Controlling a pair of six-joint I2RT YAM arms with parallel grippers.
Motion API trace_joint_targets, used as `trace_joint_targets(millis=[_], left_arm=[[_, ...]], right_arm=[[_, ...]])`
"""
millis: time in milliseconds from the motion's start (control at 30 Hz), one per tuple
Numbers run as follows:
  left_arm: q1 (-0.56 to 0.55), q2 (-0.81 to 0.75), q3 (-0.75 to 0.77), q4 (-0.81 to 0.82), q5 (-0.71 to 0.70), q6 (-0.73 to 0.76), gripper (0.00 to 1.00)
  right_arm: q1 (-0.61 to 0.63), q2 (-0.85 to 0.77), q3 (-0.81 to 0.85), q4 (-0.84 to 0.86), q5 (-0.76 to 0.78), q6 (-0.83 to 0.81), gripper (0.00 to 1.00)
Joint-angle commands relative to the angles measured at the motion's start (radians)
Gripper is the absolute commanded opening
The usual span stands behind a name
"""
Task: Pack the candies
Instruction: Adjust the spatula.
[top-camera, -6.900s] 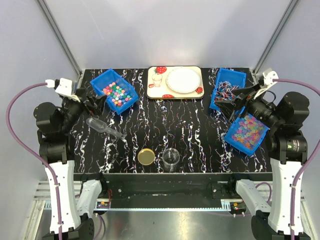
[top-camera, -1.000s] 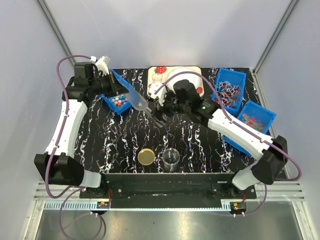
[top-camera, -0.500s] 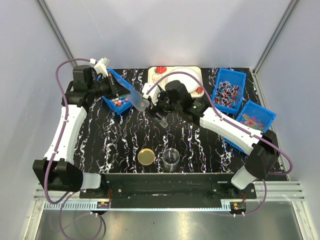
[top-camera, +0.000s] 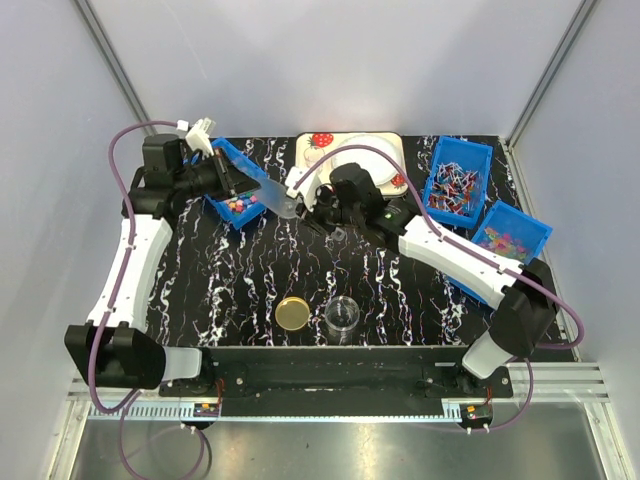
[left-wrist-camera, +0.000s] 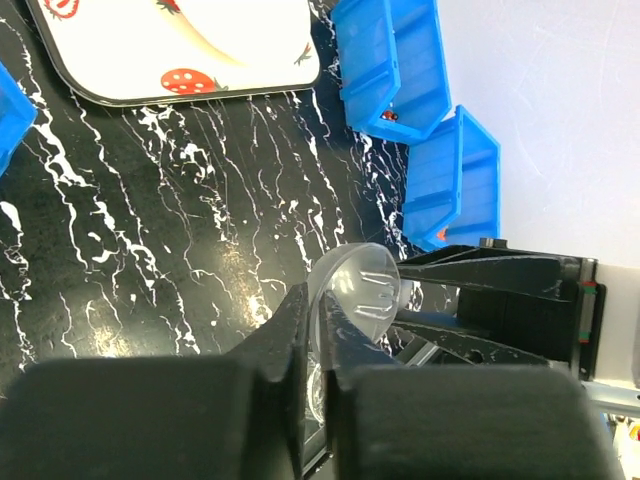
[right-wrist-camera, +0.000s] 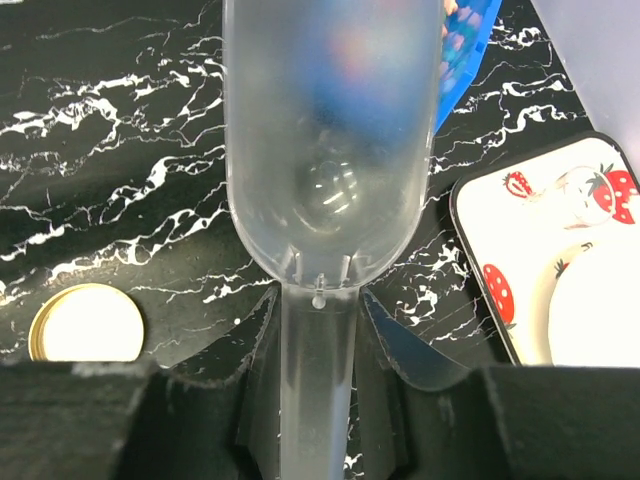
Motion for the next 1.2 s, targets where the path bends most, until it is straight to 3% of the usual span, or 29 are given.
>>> trace_joint_targets(millis=[0, 33, 67, 167, 267, 433, 567, 667, 867, 1067, 1167], left_arm=[[0.012, -0.058, -0.008, 0.072, 0.045, -0.018, 0.21], [0.014, -0.062, -0.006, 0.072, 0.045, -0.009, 0.26], [0.018, -0.062, -0.003, 0.069, 0.046, -0.001, 0.4], [0.026, -0.046, 0.037, 0.043, 0.045, 0.052, 0.64], [0.026, 0.011, 0.112, -0.006, 0.031, 0.161, 0.75], [0.025, 0.125, 0.227, -0.031, 0.123, 0.338, 0.94], [0.003, 0.192, 0.229, -0.003, 0.311, 0.392, 0.98], [-0.046, 0.168, 0.138, 0.069, 0.33, 0.424, 0.99], [-0.153, 0.044, -0.005, 0.077, 0.264, 0.56, 0.99], [-0.172, 0.024, -0.034, 0.112, 0.233, 0.479, 0.99], [-0.172, 0.05, -0.011, 0.112, 0.249, 0.427, 0.99]], right_arm=[[0.012, -0.04, 0.0, -0.009, -0.033, -0.041, 0.04], [0.013, -0.047, 0.0, -0.032, -0.036, -0.047, 0.03], [0.012, -0.056, -0.001, -0.043, -0.037, -0.062, 0.02], [0.013, -0.109, -0.021, -0.092, -0.038, -0.09, 0.02], [0.013, -0.176, -0.036, -0.19, -0.053, -0.131, 0.02], [0.0, -0.282, -0.067, -0.377, -0.06, -0.235, 0.03], [-0.103, -0.314, -0.075, -0.438, -0.171, -0.251, 0.0], [-0.169, -0.304, -0.073, -0.468, -0.271, -0.245, 0.0], [-0.177, -0.273, -0.079, -0.492, -0.337, -0.256, 0.0], [-0.177, -0.313, -0.144, -0.316, -0.195, -0.187, 0.0], [-0.177, -0.316, -0.145, -0.332, -0.17, -0.199, 0.0]])
